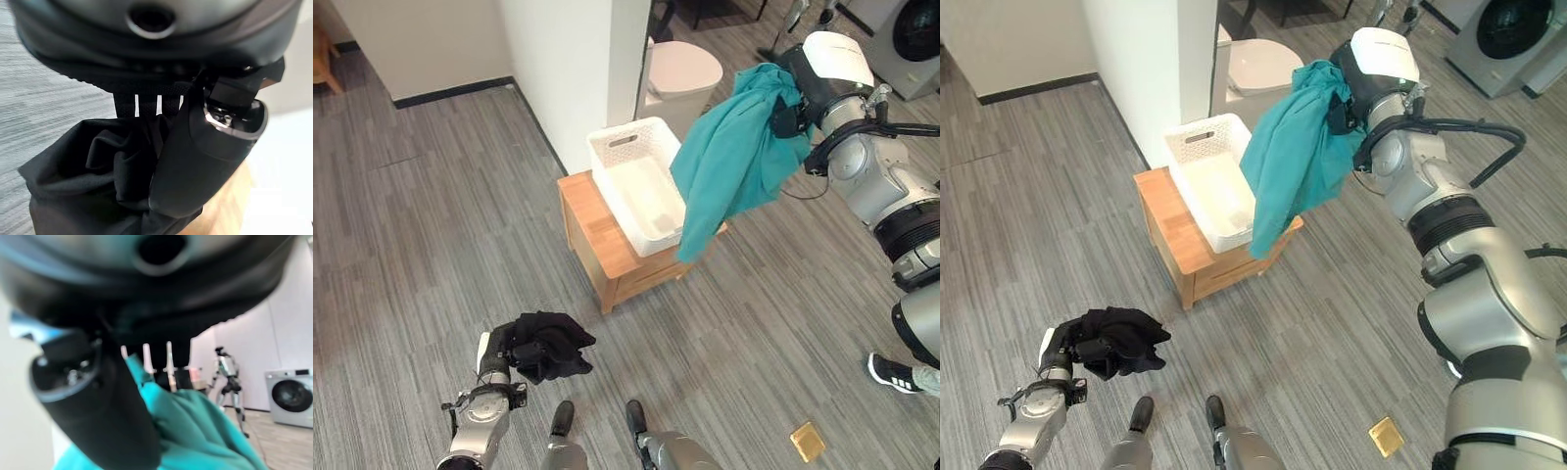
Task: Pick up bed clothes into laundry basket.
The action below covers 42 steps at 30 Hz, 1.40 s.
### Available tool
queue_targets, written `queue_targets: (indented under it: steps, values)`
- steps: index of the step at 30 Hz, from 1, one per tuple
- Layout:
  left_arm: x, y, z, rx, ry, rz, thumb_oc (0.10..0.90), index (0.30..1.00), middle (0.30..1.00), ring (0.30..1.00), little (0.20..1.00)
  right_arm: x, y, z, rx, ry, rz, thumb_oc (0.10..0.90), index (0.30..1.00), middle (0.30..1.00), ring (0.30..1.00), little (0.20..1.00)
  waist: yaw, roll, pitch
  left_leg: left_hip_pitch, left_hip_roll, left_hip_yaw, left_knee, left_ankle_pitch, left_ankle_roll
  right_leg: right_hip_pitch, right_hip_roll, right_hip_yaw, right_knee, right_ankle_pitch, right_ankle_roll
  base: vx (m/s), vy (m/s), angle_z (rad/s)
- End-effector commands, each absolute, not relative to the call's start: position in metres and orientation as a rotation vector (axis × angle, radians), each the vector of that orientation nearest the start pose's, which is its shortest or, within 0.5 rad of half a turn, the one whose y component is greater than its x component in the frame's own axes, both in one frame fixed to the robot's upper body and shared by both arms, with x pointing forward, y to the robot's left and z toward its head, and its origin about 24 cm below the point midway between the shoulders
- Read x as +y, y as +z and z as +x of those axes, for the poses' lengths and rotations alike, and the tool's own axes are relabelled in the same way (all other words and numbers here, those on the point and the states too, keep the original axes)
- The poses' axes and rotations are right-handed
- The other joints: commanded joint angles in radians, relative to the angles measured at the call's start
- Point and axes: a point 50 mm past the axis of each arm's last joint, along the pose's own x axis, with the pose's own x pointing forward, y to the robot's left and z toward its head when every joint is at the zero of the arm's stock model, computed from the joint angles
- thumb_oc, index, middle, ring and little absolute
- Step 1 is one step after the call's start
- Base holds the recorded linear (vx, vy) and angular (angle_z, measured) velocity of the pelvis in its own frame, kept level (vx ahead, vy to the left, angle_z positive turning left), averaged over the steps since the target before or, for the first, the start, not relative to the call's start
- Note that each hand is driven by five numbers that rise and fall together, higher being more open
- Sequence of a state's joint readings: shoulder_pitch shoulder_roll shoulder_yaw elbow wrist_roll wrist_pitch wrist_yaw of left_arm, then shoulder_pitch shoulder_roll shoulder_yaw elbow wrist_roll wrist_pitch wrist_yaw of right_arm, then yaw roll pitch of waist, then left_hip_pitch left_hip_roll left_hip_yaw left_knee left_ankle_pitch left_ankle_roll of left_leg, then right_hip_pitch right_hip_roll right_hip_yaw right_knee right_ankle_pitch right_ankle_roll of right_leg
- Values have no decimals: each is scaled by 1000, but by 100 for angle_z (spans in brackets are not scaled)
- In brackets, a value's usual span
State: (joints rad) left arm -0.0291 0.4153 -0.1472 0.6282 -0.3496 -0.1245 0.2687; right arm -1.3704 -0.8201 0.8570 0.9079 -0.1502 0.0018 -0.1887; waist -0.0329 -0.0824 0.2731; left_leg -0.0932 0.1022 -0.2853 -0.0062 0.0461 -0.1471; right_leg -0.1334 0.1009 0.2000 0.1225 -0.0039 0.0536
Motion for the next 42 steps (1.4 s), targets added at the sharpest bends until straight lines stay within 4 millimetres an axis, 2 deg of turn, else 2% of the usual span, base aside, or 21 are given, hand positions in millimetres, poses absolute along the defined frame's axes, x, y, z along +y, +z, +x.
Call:
queue_targets:
  steps: [1,5,7,8,10,13,14,17,22,27,30,31,33,34,35,37,42]
  values:
    - [290,-15,228,234,379,218,400,300,300,300,300,-239,408,375,-559,-530,-1335,400,300,300,300,300,26,-92,-111,119,-143,60,-81,-69,27,29,-83,189,-192,77,90,74,-19,1]
    - [292,-17,227,245,378,217,400,300,300,300,300,-238,424,370,-584,-561,-1365,400,300,300,300,300,32,-91,-111,114,-143,49,-81,-67,24,31,-81,188,-190,72,85,73,-25,2]
    - [294,-19,224,257,387,214,400,300,300,300,300,-238,439,362,-608,-592,-1392,400,300,300,300,300,34,-91,-113,110,-142,45,-81,-64,19,31,-80,185,-189,68,83,59,-22,5]
    - [294,-19,224,257,387,213,400,300,300,300,300,-238,439,362,-608,-593,-1392,400,300,300,300,300,34,-90,-113,110,-142,45,-81,-64,19,31,-80,185,-189,68,83,44,-24,8]
    - [297,-22,222,272,398,207,400,300,300,300,300,-237,459,351,-649,-635,-1407,400,300,300,300,300,34,-93,-115,102,-141,38,-81,-59,13,27,-79,183,-187,64,80,63,-50,10]
    - [298,-24,220,282,403,205,400,300,300,300,300,-239,468,345,-663,-656,-1413,400,300,300,300,300,32,-93,-116,99,-139,32,-81,-56,9,27,-78,179,-184,60,78,51,-38,12]
    - [300,-25,219,289,408,202,400,300,300,300,300,-237,476,340,-688,-667,-1411,400,300,300,300,300,32,-92,-117,94,-138,28,-81,-54,7,26,-77,178,-182,54,75,38,-33,13]
    - [301,-26,218,293,411,203,400,300,300,300,300,-239,482,335,-706,-680,-1408,400,300,300,300,300,29,-88,-114,84,-139,23,-81,-49,3,18,-75,173,-177,50,73,14,-21,16]
    - [303,-24,221,295,406,214,400,300,300,300,300,-242,476,337,-700,-668,-1375,400,300,300,300,300,30,-80,-100,50,-139,13,-81,-36,-1,-11,-71,167,-166,46,66,-13,-27,18]
    - [306,-15,231,269,386,255,400,300,300,300,300,-254,455,344,-673,-645,-1293,400,300,300,300,300,30,-48,-54,-46,-151,8,-81,-9,-3,-97,-63,158,-158,58,63,-77,-34,17]
    - [310,-12,234,267,389,268,400,300,300,300,300,-256,450,347,-666,-646,-1259,400,300,300,300,300,32,-40,-42,-97,-161,4,-81,1,-1,-137,-59,155,-163,67,63,-102,-19,26]
    - [311,-7,239,248,392,275,400,300,300,300,300,-258,441,351,-659,-635,-1205,400,300,300,300,300,39,-24,-18,-152,-170,0,-81,13,3,-177,-52,161,-169,78,66,-138,-2,12]
    - [311,-3,243,232,393,277,400,300,300,300,300,-262,428,358,-621,-624,-1179,400,300,300,300,300,45,-12,-5,-199,-181,-1,-81,22,8,-214,-45,166,-173,86,67,-140,6,7]
    - [300,-1,253,222,366,330,400,300,300,300,300,-253,418,365,-631,-588,-1163,552,528,528,528,528,36,-8,1,-219,-182,6,-81,24,8,-236,-43,168,-171,88,68,-91,32,5]
    - [300,0,254,212,354,330,400,300,300,300,300,-253,417,366,-614,-595,-1160,800,900,900,900,900,45,1,9,-233,-187,5,-81,30,10,-249,-40,174,-170,92,67,-69,39,3]
    - [300,-1,251,216,348,293,400,300,300,300,300,-259,415,368,-575,-620,-1180,800,900,900,900,900,60,16,23,-250,-195,-1,-81,37,13,-266,-38,182,-168,94,67,-55,19,6]
    - [291,-7,250,238,310,262,400,300,300,300,300,-269,408,371,-507,-656,-1229,800,900,900,900,900,62,27,38,-245,-202,-2,-81,42,19,-263,-33,196,-156,86,67,-18,12,9]
